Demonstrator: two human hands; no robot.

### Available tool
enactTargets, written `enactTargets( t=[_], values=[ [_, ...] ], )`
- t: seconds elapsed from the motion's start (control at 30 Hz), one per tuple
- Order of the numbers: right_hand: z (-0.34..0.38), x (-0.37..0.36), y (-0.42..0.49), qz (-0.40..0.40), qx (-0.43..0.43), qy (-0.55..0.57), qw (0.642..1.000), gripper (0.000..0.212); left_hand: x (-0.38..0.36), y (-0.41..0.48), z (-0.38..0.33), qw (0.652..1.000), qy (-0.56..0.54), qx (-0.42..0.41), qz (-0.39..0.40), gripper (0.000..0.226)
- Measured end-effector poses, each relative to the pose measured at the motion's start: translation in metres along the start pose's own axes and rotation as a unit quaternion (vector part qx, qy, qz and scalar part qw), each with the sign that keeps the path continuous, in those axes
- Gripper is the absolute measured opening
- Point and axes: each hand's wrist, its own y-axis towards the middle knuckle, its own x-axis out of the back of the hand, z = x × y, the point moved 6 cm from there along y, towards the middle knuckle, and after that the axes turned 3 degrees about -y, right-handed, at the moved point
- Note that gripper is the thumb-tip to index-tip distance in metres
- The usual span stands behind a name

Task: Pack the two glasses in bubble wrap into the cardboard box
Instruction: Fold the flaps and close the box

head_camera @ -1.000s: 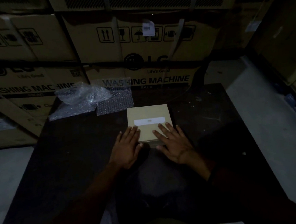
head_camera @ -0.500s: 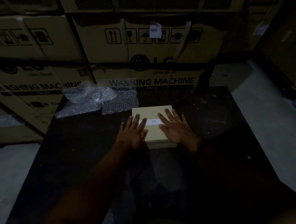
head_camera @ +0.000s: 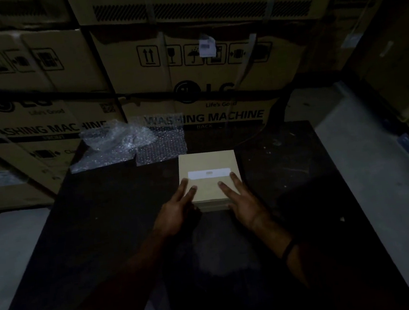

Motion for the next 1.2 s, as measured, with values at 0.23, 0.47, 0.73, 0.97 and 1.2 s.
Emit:
enactTargets(
  t=[0.23, 0.47, 0.73, 0.97, 1.2],
  values=[
    [-0.010, 0.010, 0.019, -0.051, 0.012, -0.007, 0.999, 0.077, -0.001, 0.024, -0.003, 1.000, 0.018, 0.005, 0.013, 0.070],
    [-0.037, 0.031, 0.075, -0.069, 0.032, -0.041, 0.996, 0.081, 0.009, 0.088, -0.009, 1.000, 0.001, 0.007, 0.016, 0.062],
    [-0.066, 0.016, 0.115, -0.030, 0.001, -0.028, 0.999, 0.078, 0.001, 0.131, -0.002, 0.997, 0.052, 0.017, 0.050, 0.064],
    [-0.072, 0.029, 0.140, -0.002, 0.001, -0.009, 1.000, 0.070, 0.003, 0.158, -0.002, 0.994, 0.089, 0.032, 0.051, 0.062],
    [-0.041, 0.052, 0.139, -0.027, 0.018, -0.207, 0.978, 0.069, 0.001, 0.153, -0.014, 0.963, 0.269, -0.017, 0.010, 0.063]
  ],
)
